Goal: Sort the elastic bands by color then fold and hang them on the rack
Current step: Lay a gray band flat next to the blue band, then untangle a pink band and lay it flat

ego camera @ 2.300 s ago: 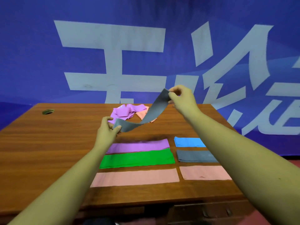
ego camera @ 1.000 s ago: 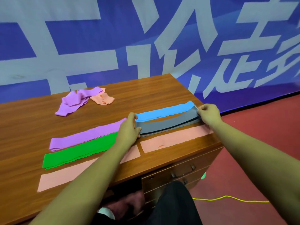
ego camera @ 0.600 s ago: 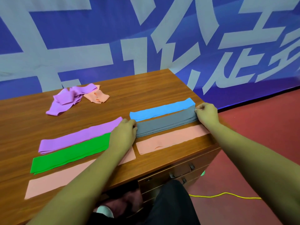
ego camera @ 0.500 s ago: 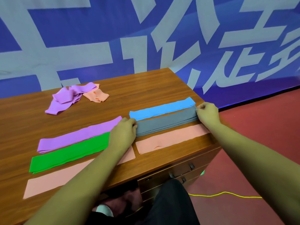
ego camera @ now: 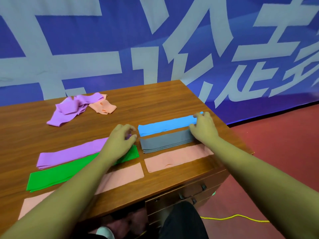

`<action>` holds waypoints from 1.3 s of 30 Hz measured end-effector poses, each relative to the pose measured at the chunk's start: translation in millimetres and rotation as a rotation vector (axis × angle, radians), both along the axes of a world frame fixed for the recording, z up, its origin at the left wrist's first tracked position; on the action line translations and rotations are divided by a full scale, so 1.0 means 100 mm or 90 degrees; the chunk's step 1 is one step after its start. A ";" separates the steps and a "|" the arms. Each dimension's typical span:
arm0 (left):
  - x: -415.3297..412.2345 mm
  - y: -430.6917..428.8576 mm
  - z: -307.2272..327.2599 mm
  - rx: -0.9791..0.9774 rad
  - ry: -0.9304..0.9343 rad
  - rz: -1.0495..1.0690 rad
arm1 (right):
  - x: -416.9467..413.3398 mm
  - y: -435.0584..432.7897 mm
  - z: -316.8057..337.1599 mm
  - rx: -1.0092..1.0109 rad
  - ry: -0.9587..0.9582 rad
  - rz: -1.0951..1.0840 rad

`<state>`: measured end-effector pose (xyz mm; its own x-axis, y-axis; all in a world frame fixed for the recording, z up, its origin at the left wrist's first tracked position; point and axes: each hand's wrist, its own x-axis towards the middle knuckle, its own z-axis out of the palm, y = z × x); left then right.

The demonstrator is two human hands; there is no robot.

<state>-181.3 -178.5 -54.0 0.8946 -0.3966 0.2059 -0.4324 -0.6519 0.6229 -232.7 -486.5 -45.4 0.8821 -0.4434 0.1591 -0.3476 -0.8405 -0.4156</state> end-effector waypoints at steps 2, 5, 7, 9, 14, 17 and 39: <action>0.16 0.19 0.03 0.031 -0.022 0.023 | 0.16 0.28 0.07 0.021 0.007 0.068; 0.49 0.48 0.04 0.104 -0.042 0.101 | 0.47 0.73 0.12 0.051 0.006 0.151; 0.72 0.63 0.06 0.131 -0.052 0.146 | 0.72 1.01 0.15 0.049 0.021 0.185; 0.95 0.74 0.08 0.149 -0.049 0.167 | 0.99 1.25 0.16 0.034 0.038 0.209; 1.44 0.84 0.02 0.140 -0.037 0.203 | 1.66 1.74 0.12 0.052 0.053 0.231; 1.71 0.84 -0.09 0.118 -0.023 0.226 | 1.98 1.96 0.05 0.064 0.058 0.239; 1.86 0.98 0.01 -0.252 0.165 0.268 | 2.24 2.40 0.55 0.464 -0.199 0.233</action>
